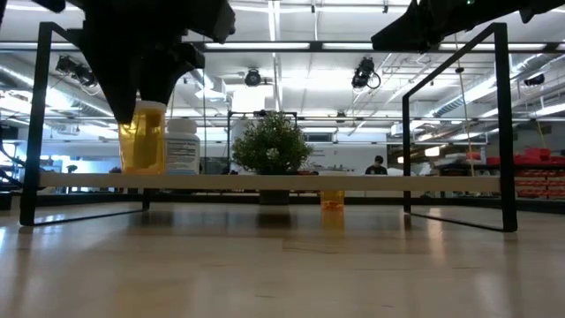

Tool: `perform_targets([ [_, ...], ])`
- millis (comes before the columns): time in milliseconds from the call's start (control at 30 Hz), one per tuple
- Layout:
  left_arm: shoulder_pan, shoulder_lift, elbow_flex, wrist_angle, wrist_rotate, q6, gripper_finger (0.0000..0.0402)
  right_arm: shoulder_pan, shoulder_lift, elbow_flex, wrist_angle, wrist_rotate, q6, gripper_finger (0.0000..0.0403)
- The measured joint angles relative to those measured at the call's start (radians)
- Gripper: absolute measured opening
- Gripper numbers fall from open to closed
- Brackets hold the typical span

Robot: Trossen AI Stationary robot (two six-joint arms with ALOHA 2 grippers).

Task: Pick and place medicine bottles onto shelf by color
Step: Put the bottom left orange pill bottle on the shelf

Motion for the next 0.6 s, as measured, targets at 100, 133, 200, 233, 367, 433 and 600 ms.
perform_targets([
  [100,0.001,-0.014,-0.011,0.008,-0.005,-0.008,0.0229,0.000,0.000,0.000,0.000,0.000,-0.015,0.0218],
  [133,0.001,-0.021,-0.012,0.019,-0.004,-0.011,0.0232,0.000,0.000,0.000,0.000,0.000,-0.020,0.0218],
  [200,0.000,-0.030,-0.014,0.037,0.000,-0.013,0.0235,0.000,0.000,0.000,0.003,0.000,-0.022,0.0218],
  [233,0.000,-0.032,-0.014,0.036,0.000,-0.017,0.0235,0.000,0.000,0.000,0.003,0.000,-0.022,0.0218],
  [367,0.005,-0.034,-0.014,0.020,-0.002,-0.044,0.0229,0.000,0.000,0.000,0.002,0.000,-0.018,0.0218],
  [433,0.006,-0.034,-0.014,0.009,-0.017,-0.065,0.0228,0.000,0.000,0.000,0.002,0.000,-0.017,0.0218],
  [600,0.005,-0.034,-0.014,0.006,-0.025,-0.070,0.0241,0.000,0.000,0.000,0.002,0.000,-0.017,0.0218],
])
